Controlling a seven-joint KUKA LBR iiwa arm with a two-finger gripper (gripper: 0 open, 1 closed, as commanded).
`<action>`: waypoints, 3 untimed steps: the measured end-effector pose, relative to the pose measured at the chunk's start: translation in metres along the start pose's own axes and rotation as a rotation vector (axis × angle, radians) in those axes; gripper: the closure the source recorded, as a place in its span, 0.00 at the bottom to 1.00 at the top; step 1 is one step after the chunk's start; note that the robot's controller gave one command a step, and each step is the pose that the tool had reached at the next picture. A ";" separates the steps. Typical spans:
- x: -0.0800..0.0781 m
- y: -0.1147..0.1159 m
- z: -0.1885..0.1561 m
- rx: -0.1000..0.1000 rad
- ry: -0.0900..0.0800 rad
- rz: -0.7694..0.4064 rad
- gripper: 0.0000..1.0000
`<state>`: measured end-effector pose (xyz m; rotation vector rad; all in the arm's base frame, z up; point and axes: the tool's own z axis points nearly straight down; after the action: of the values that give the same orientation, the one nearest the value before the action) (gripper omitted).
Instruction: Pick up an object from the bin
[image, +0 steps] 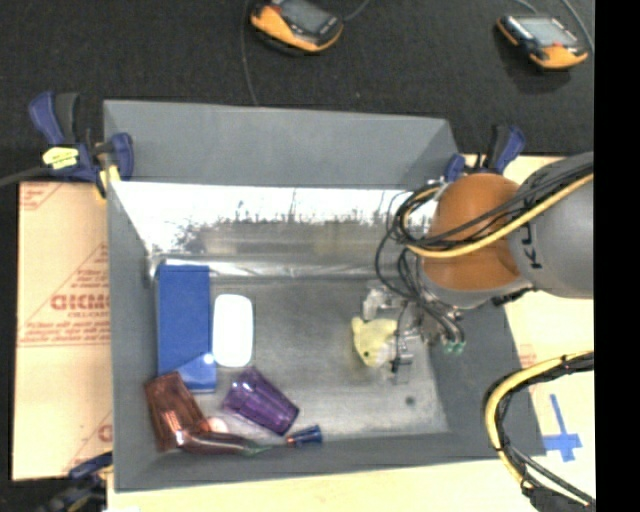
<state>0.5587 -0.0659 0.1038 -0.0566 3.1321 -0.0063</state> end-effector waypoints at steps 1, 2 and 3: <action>0.011 -0.017 0.020 -0.004 -0.006 -0.034 1.00; 0.011 -0.017 0.020 -0.004 -0.006 -0.034 1.00; 0.009 -0.022 -0.049 -0.004 -0.003 -0.065 1.00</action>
Offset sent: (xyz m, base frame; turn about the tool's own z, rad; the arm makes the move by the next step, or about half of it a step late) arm 0.0000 0.0000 0.0000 0.0000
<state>0.5499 -0.0879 0.1533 -0.1578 3.1257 -0.0005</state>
